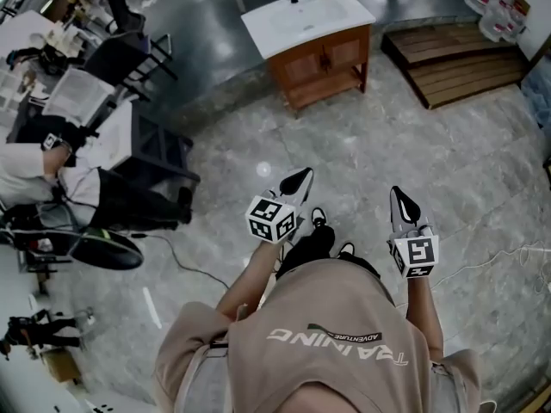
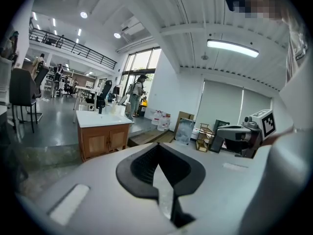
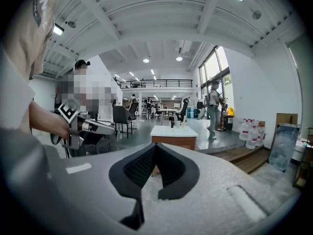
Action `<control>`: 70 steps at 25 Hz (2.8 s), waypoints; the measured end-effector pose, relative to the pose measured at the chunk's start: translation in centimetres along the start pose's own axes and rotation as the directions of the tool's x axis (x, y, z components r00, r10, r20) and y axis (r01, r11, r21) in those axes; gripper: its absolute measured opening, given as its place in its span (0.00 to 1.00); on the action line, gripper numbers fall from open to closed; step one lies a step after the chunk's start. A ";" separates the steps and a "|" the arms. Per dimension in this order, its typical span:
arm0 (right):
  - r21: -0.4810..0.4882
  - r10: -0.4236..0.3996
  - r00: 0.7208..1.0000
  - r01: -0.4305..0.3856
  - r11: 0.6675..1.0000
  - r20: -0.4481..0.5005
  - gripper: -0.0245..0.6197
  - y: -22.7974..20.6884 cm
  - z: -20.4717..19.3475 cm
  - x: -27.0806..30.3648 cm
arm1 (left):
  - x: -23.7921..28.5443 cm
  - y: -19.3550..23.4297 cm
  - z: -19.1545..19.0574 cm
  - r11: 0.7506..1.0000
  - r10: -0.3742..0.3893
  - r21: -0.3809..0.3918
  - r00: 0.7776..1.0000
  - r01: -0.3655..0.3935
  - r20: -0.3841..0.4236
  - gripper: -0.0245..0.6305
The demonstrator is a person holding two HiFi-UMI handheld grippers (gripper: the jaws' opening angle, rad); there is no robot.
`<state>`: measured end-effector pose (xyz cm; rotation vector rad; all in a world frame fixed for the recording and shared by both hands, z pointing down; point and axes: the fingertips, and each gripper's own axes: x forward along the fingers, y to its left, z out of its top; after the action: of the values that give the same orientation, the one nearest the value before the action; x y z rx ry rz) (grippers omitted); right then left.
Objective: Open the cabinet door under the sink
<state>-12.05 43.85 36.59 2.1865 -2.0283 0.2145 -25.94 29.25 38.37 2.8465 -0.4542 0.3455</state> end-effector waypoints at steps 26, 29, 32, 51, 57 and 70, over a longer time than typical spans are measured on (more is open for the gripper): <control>0.035 -0.055 0.998 0.056 0.998 -0.025 0.04 -3.4 6.6 18.6 | 12.0 15.2 6.2 0.994 -0.100 0.040 0.995 0.100 -0.022 0.06; 0.035 -0.060 0.998 0.061 0.998 -0.032 0.04 -4.6 5.8 19.1 | 13.7 15.8 4.8 0.996 -0.090 0.018 0.994 0.091 -0.055 0.06; 0.042 -0.036 0.998 0.038 0.998 -0.049 0.04 -6.3 4.6 20.3 | 15.5 15.8 4.9 0.997 -0.072 0.009 0.996 0.073 -0.061 0.06; 0.075 0.166 0.986 -0.167 0.983 0.012 0.04 -21.6 6.0 33.1 | 32.4 18.3 16.6 0.992 0.127 -0.026 0.991 -0.125 0.044 0.06; 0.057 0.221 0.975 -0.220 0.974 -0.017 0.04 -23.2 5.6 34.7 | 33.9 18.7 15.2 0.986 0.167 -0.020 0.986 -0.167 -0.017 0.06; 0.032 0.224 0.971 -0.222 0.975 -0.082 0.04 -24.6 6.4 39.7 | 39.0 24.9 14.1 0.976 0.197 -0.092 0.980 -0.196 0.006 0.06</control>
<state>15.50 5.66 38.24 1.9230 -2.2309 0.3516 4.56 -8.26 40.36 2.7240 -0.7383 0.3299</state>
